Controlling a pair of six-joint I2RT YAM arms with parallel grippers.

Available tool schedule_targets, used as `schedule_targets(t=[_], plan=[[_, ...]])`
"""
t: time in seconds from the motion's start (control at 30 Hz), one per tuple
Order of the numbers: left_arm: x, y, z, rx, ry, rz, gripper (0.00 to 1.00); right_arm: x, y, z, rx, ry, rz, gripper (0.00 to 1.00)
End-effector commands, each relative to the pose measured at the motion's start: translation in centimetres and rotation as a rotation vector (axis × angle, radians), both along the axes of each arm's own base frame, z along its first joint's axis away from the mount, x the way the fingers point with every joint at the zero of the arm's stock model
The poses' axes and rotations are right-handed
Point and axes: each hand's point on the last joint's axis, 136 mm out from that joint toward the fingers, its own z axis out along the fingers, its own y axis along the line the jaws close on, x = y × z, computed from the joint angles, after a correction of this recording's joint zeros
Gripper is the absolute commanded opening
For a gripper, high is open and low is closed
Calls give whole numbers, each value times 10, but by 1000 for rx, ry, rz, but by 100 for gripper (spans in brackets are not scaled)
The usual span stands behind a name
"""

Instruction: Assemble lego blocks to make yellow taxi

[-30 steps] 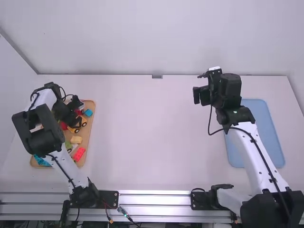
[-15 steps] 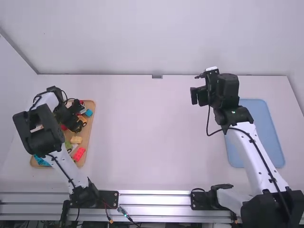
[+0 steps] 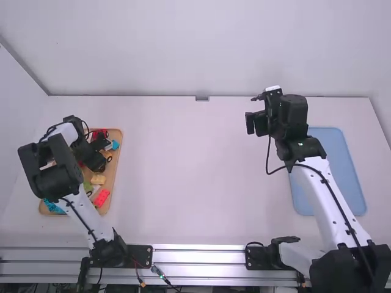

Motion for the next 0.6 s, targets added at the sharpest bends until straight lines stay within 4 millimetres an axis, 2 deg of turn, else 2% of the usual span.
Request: schedule_targets(t=[0.0, 0.27, 0.37, 0.47, 0.53, 0.57], plan=[[-3, 1, 0, 0, 6, 5, 63, 5, 1, 15, 10, -30, -2, 99], [4, 5, 3, 18, -17, 53, 55, 5, 1, 15, 10, -29, -2, 99], [12, 8, 16, 16, -32, 102, 51, 5, 1, 14, 10, -29, -2, 99], [24, 8, 39, 21, -46, 170, 49, 4, 1, 13, 8, -21, -2, 99], [29, 6, 46, 24, -56, 185, 45, 3, 1, 12, 8, -18, -1, 99], [35, 3, 54, 29, -72, 193, 40, 3, 0, 12, 8, -18, -2, 99]])
